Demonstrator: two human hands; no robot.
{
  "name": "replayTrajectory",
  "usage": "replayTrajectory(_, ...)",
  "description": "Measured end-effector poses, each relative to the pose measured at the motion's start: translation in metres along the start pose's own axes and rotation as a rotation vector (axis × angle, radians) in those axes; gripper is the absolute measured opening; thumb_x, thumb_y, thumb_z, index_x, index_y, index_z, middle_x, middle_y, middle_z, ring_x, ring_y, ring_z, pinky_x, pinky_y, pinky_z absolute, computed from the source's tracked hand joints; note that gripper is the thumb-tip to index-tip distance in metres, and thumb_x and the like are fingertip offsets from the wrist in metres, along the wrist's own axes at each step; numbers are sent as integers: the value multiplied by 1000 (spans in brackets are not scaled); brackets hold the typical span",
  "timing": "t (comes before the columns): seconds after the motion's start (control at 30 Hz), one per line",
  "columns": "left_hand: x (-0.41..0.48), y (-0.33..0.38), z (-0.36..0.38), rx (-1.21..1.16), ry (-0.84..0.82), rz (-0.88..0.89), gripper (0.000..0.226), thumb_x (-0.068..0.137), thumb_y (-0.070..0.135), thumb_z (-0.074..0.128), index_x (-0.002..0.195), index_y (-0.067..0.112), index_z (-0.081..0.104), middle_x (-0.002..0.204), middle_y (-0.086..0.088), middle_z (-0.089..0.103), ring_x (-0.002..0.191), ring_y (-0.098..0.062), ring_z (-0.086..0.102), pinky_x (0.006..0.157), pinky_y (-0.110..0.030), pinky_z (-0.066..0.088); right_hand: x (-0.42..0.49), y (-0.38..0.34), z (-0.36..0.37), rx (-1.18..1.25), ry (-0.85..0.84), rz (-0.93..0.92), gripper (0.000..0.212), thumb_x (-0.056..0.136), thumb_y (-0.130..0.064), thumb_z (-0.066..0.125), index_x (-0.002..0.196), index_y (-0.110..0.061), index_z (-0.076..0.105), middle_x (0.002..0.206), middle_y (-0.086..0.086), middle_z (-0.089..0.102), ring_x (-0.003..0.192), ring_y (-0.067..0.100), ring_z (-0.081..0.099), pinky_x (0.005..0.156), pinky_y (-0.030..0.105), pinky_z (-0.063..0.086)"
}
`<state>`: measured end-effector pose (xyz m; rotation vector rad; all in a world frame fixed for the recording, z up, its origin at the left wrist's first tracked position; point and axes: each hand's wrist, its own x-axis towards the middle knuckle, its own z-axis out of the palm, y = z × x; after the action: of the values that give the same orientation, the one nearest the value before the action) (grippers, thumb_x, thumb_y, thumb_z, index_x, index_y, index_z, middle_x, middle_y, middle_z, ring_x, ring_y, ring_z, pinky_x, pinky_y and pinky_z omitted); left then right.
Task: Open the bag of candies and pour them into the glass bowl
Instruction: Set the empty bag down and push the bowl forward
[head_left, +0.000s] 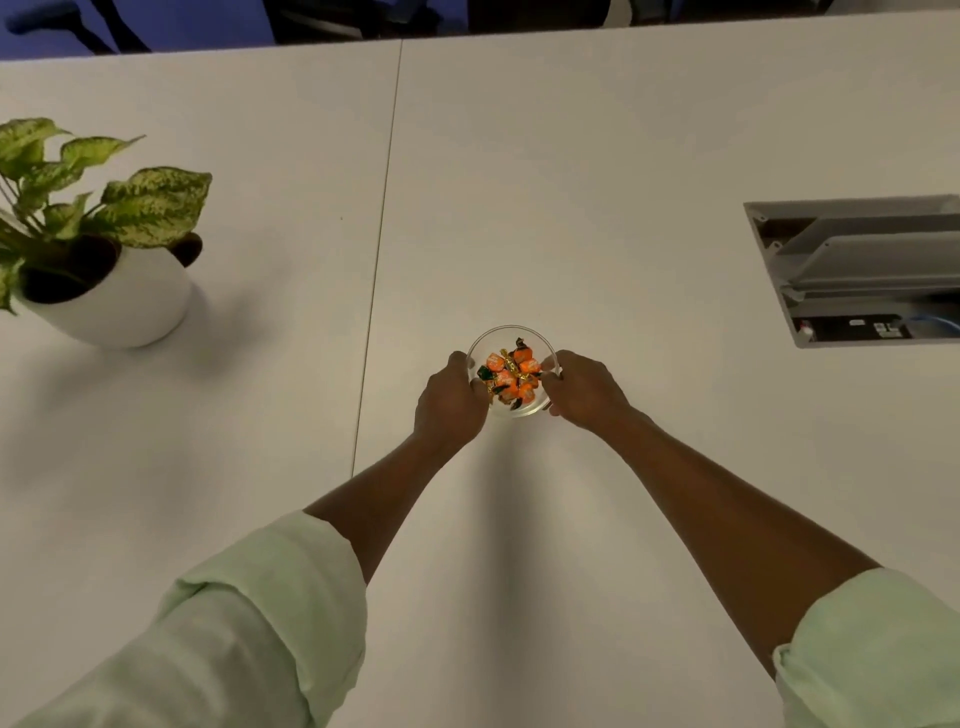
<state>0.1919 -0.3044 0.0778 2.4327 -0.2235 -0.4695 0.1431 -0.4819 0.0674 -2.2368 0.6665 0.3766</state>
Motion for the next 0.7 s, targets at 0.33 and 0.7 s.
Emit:
replayTrajectory(0.33,124,10,2,7,5,16,34,101,19,45,132,7,50,111,-20,70,99,-36,67,76,-39,52,110,-25,-23,85,-2,28,26,99,-26,45,116,-17,62,85,5,77,79,22,76,80,42,61)
replayTrajectory(0.7,191,-2,21,16,-16,-18,33,101,23,45,130,9,51,116,-17,68,100,-34,66,80,-41,53,173,-28,-18,65,-13,54,24,99,-25,44,112,-18,63,76,-3,75,79,19,76,77,39,59)
